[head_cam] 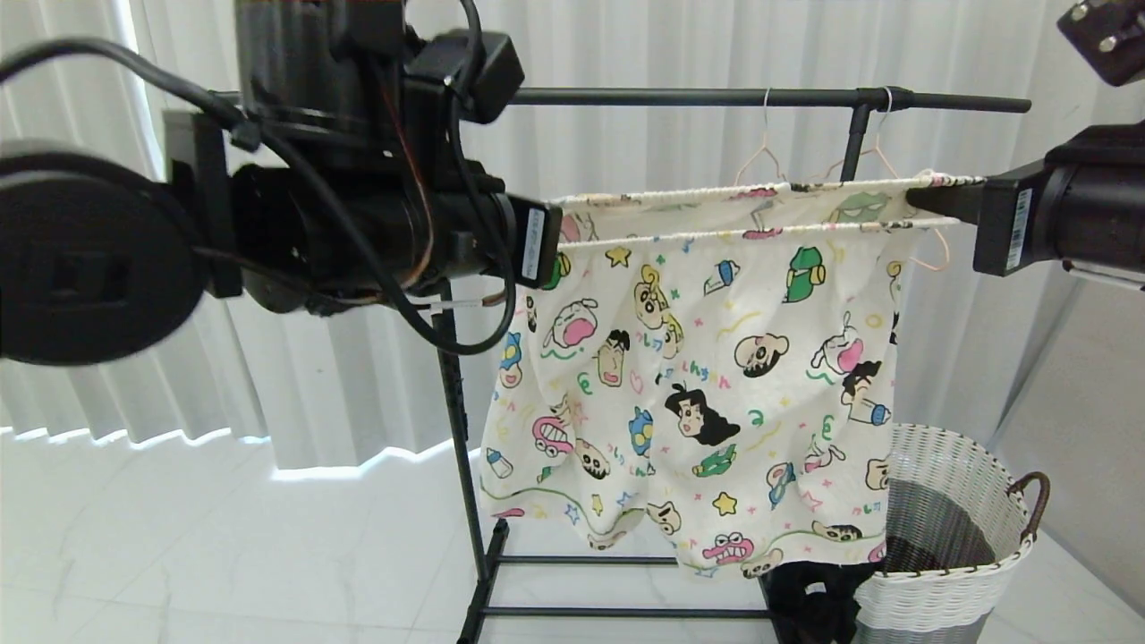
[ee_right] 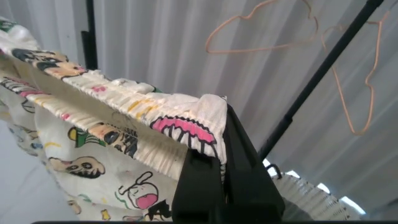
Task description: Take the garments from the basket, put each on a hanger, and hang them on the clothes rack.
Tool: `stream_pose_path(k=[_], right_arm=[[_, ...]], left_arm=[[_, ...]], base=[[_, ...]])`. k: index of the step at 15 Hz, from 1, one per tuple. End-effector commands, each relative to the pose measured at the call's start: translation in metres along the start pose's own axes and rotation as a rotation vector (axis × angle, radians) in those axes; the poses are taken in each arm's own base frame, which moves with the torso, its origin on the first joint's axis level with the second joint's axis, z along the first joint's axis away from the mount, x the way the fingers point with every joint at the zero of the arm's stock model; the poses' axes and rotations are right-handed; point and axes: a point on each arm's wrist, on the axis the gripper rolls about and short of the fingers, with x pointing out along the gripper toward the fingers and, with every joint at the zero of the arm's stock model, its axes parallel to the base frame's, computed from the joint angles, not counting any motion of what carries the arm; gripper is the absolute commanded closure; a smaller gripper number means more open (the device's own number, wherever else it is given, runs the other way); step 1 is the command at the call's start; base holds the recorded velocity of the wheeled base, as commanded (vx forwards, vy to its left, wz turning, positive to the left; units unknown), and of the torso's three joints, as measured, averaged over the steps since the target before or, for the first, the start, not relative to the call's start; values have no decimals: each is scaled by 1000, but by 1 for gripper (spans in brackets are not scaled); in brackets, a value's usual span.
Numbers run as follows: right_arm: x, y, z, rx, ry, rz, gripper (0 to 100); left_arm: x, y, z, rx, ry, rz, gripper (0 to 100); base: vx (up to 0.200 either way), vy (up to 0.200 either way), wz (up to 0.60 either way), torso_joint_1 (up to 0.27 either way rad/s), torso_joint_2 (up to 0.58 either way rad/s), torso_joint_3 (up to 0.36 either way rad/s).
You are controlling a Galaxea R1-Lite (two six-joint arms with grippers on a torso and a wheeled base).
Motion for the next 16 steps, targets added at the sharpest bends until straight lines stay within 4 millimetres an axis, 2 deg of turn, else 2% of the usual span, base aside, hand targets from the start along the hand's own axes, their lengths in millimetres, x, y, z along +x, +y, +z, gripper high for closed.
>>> stream_pose_path(k=[1, 3, 4, 8, 10, 14, 16], right_arm=[[-1, 0, 5, 0, -19, 9, 100], [-3, 0, 5, 0, -17, 20, 100], [-3, 0, 4, 0, -16, 20, 100], [-39, 0, -5, -11, 126, 92, 100], [-42, 0, -9, -19, 167, 103, 100], [-41, 1, -10, -32, 171, 117, 100], [-51, 5, -11, -38, 187, 154, 100]], left_arm=[[-21, -7, 24, -3, -75, -33, 100], [-21, -21, 16, 12, -50, -77, 100], [-21, -21, 15, 13, -47, -78, 100], [-22, -25, 2, 37, 25, -92, 100], [-35, -30, -6, 66, 127, -128, 100], [-45, -36, -11, 86, 192, -162, 100], [-44, -37, -1, 69, 151, -219, 100]], base=[[0, 0, 0, 0, 0, 0], [0, 0, 0, 0, 0, 0], [0, 0, 0, 0, 0, 0], [0, 0, 0, 0, 0, 0], [0, 0, 0, 0, 0, 0], [0, 0, 0, 0, 0, 0], [0, 0, 0, 0, 0, 0]])
